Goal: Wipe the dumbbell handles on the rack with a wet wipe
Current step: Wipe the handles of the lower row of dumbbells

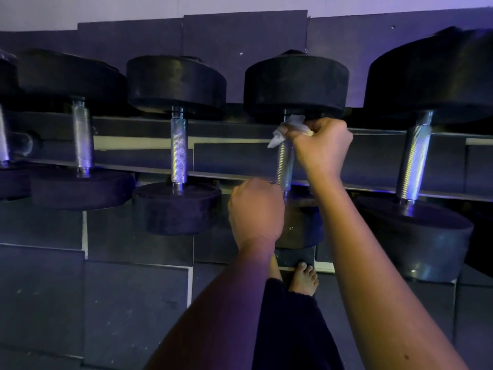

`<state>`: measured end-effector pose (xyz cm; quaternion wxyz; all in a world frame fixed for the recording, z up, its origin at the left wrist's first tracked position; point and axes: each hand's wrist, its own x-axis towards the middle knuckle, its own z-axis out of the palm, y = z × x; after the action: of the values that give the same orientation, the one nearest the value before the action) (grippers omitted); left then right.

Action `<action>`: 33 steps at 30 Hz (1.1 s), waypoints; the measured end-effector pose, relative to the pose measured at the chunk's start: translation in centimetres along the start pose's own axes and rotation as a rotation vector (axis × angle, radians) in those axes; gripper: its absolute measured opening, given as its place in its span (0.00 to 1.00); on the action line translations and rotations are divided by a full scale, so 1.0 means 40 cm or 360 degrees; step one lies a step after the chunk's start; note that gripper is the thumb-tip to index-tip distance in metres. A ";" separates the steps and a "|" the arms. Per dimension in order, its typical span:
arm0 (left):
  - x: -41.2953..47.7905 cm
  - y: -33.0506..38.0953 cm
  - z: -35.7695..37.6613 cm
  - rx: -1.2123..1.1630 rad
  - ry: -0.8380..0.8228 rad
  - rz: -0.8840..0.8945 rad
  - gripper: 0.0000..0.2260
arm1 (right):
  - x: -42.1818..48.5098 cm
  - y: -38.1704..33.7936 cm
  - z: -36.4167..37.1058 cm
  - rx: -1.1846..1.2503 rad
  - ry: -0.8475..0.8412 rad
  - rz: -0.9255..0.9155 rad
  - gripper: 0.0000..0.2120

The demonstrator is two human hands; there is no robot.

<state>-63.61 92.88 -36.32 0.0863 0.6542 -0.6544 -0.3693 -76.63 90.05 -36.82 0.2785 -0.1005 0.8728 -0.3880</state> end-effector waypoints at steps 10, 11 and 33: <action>0.001 0.000 0.001 -0.0019 0.0049 0.0034 0.18 | -0.085 0.060 -0.058 -0.0459 -0.0372 -0.0137 0.12; 0.001 -0.001 0.002 -0.0023 0.0048 0.0028 0.18 | -0.110 0.071 -0.061 -0.0527 -0.0432 -0.0159 0.12; 0.000 0.006 0.000 -0.0046 0.0048 -0.0025 0.14 | -0.067 0.081 -0.067 0.0231 -0.0117 0.0111 0.09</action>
<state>-63.78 92.86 -36.16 0.1026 0.6635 -0.6424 -0.3695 -75.81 94.96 -36.62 0.3304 -0.0639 0.8344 -0.4365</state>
